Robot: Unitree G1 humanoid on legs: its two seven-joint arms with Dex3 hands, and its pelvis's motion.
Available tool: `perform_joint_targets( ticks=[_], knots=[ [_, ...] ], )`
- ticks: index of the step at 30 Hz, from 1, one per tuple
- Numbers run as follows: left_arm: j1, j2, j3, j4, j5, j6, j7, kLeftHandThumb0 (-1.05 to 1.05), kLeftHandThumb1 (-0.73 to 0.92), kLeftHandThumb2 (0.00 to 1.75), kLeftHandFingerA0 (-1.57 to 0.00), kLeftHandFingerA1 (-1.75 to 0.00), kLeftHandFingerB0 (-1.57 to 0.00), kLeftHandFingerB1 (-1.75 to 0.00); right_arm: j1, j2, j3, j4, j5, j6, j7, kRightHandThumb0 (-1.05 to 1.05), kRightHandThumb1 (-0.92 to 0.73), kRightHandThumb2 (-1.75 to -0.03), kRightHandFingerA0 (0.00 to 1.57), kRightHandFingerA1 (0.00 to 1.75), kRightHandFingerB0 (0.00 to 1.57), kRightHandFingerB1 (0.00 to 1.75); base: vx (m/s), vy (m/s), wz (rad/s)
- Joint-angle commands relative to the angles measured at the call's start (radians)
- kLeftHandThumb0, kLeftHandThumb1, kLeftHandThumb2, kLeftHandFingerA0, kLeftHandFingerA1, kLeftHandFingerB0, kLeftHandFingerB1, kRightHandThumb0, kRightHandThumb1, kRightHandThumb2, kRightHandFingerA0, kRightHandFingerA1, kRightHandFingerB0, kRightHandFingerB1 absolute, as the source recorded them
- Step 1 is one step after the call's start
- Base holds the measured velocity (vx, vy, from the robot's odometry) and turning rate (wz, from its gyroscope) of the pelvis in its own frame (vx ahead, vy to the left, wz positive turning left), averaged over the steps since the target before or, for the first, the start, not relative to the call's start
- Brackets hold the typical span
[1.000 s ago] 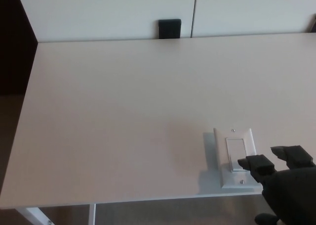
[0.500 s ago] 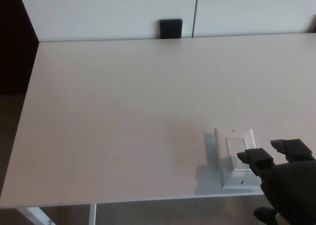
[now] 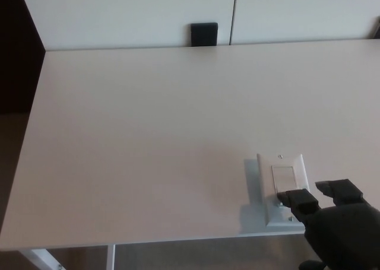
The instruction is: The robot walk towards a table in front and then clicks the light switch button using the right hand's index finger
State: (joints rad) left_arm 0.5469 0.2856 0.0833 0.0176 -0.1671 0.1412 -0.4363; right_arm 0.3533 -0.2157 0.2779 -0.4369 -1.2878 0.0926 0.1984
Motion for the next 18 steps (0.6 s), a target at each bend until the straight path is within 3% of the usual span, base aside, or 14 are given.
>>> perform_joint_targets(
  ticks=[1,18],
  knots=[
    [0.000,0.017,0.008,0.001,0.003,-0.016,-0.009,-0.14,0.56,0.56,-0.56,-0.46,-0.52,-0.40,-0.015,-0.012,-0.002,0.037,0.016,0.028,0.000,-0.59,-0.41,-0.70,0.06,0.46,0.24,0.45,0.00,0.000,0.00],
    [-0.007,0.017,0.007,0.010,0.009,-0.025,-0.011,-0.11,0.56,0.56,-0.56,-0.46,-0.53,-0.40,-0.016,-0.042,0.004,0.054,0.046,0.032,-0.009,-0.59,-0.42,-0.71,0.07,0.47,0.23,0.45,0.00,0.000,0.00]
  ],
)
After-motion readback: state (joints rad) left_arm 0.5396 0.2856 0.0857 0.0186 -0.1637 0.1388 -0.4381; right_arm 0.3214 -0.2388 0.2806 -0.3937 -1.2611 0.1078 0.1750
